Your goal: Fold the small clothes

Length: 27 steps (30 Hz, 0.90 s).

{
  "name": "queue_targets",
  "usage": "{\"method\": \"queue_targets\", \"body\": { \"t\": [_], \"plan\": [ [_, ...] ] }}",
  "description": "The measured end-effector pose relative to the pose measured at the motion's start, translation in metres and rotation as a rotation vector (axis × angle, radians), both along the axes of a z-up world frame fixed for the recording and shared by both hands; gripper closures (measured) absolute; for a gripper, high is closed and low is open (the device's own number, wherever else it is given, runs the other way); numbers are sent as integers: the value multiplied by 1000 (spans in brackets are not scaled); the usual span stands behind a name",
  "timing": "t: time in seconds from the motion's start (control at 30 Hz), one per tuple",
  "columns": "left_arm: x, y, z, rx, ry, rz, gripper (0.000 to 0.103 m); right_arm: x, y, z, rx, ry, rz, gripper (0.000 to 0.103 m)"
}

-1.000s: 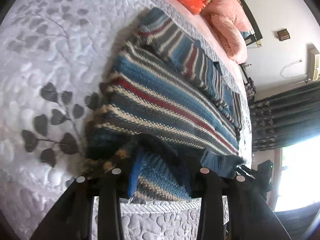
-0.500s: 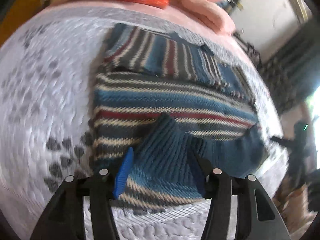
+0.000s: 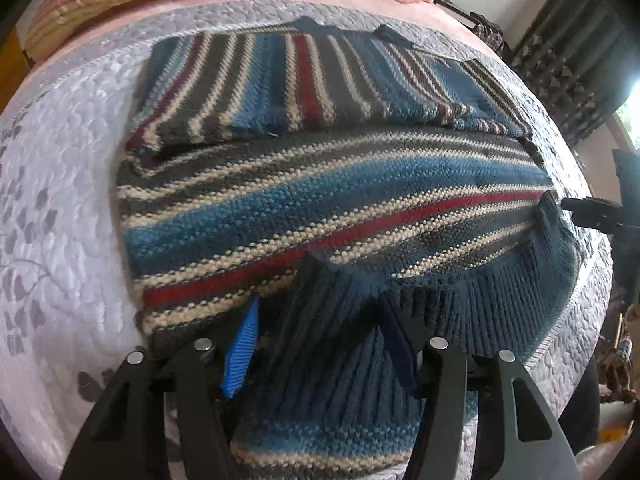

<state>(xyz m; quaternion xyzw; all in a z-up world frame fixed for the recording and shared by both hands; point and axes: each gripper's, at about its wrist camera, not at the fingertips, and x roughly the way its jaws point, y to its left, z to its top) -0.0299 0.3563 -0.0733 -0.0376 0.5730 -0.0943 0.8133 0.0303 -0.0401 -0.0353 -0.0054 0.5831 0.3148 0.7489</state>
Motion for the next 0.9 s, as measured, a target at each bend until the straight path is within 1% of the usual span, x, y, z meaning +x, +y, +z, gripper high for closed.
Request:
{"method": "queue_targets", "body": {
  "t": [0.13, 0.17, 0.2, 0.23, 0.27, 0.3, 0.37, 0.47, 0.53, 0.57, 0.6, 0.63, 0.67, 0.77, 0.8, 0.9],
  "plan": [
    [-4, -3, 1, -51, -16, -14, 46, 7, 15, -16, -59, 21, 67, 38],
    [-5, -5, 2, -57, -19, -20, 50, 7, 19, -18, -62, 25, 83, 41],
    [-7, -6, 2, -68, -20, -29, 56, 6, 24, -19, -64, 26, 102, 46],
    [-9, -7, 2, -85, -17, -38, 59, 4, 30, -21, -72, 25, 126, 48],
    [-9, -7, 2, -94, -15, -42, 61, 1, 34, -22, -96, 10, 142, 53],
    [-10, -7, 1, -105, -11, -48, 61, 0, 38, -23, -118, -10, 161, 58],
    [-7, -5, -3, -97, -1, -39, 61, -2, 44, -23, -139, -30, 186, 59],
    [-3, -3, -7, -113, 3, -22, 59, 1, 46, -25, -139, -25, 180, 64],
    [-3, -7, -6, -93, -2, -23, 59, 1, 45, -25, -138, -30, 178, 73],
    [-5, -11, -5, -66, -10, -27, 61, 0, 43, -23, -137, -35, 177, 81],
    [-5, -14, -5, -48, -15, -30, 68, -1, 42, -21, -122, -30, 173, 91],
    [-7, -16, -3, -44, -18, -31, 74, -3, 37, -19, -114, -32, 165, 92],
    [-8, -17, -2, -44, -19, -23, 85, -5, 32, -15, -111, -43, 162, 94],
    [-14, -17, 6, -76, -45, 10, 89, -14, 24, -5, -87, -57, 144, 94],
    [-18, -17, 11, -91, -60, 20, 90, -17, 21, -1, -74, -59, 134, 94],
    [-29, -18, 25, -105, -108, 34, 90, -26, 8, 16, -20, -77, 97, 95]
  ]
}}
